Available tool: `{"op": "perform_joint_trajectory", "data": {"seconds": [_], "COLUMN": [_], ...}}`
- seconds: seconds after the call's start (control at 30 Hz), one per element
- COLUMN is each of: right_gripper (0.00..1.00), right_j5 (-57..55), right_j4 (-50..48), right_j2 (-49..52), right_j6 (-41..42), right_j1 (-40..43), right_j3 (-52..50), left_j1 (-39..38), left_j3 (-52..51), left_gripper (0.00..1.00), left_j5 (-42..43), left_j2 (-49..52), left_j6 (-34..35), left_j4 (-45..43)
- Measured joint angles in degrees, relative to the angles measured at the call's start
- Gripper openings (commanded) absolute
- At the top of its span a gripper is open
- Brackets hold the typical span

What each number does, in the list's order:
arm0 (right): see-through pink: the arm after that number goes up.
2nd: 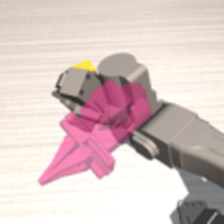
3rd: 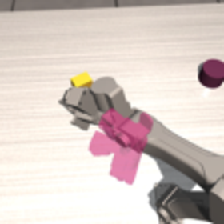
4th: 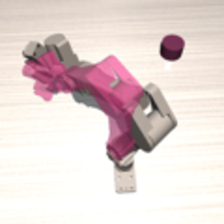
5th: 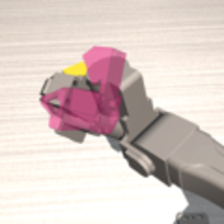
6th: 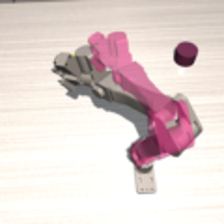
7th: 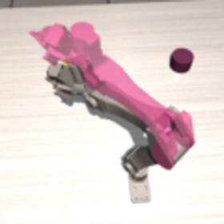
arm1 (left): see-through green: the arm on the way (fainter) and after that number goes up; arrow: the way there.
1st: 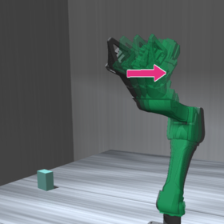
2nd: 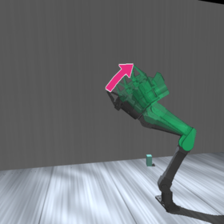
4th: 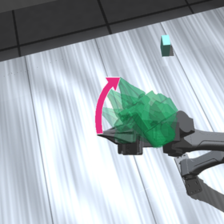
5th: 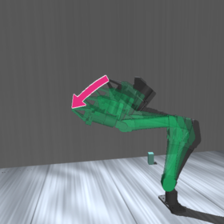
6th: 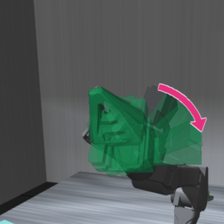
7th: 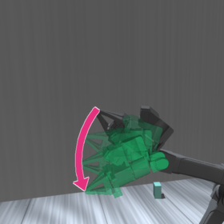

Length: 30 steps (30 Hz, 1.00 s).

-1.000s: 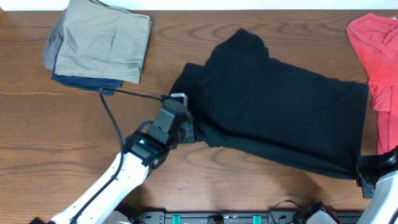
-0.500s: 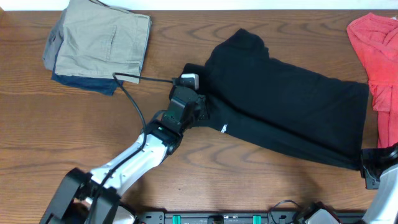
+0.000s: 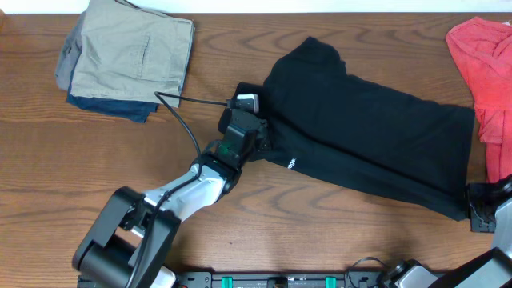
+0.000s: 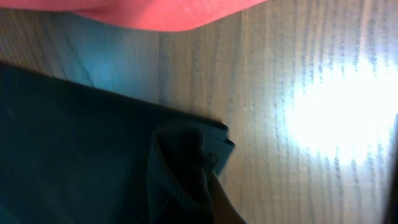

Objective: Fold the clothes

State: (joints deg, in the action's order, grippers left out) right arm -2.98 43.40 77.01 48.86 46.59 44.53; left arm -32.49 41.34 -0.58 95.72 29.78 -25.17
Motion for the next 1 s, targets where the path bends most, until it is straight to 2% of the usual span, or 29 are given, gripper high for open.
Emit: {"op": "perform_joint_trajectory", "data": {"seconds": [0.47, 0.6, 0.7, 0.77, 0.87, 1.0], "right_gripper": [0.01, 0.02, 0.09, 0.10, 0.07, 0.09], "right_j5": [0.2, 0.2, 0.2, 0.2, 0.1, -0.3], "right_j4": [-7.2, -9.7, -11.5, -12.4, -14.3, -16.7], "right_j2": [3.9, 4.0, 4.1, 4.2, 4.8, 7.0], "right_j6": [0.9, 1.2, 1.3, 1.5, 1.6, 1.6], "right_j1": [-0.8, -2.8, -4.6, -5.7, -7.1, -8.7], "right_j3": [0.0, 0.0, 0.0, 0.0, 0.0, 0.0], "left_j1": [-0.1, -0.3, -0.2, -0.2, -0.2, -0.2], "left_j3": [0.0, 0.0, 0.0, 0.0, 0.0, 0.0], "left_gripper": [0.06, 0.06, 0.06, 0.07, 0.06, 0.07], "left_j5": [-1.6, -3.2, -4.6, -5.0, -5.6, -5.9], "left_j2": [6.9, 7.0, 7.0, 7.0, 7.0, 7.0], "left_j6": [0.0, 0.0, 0.0, 0.0, 0.0, 0.0], "left_j4": [-9.4, -9.8, -9.8, -9.8, -9.8, -9.8]}}
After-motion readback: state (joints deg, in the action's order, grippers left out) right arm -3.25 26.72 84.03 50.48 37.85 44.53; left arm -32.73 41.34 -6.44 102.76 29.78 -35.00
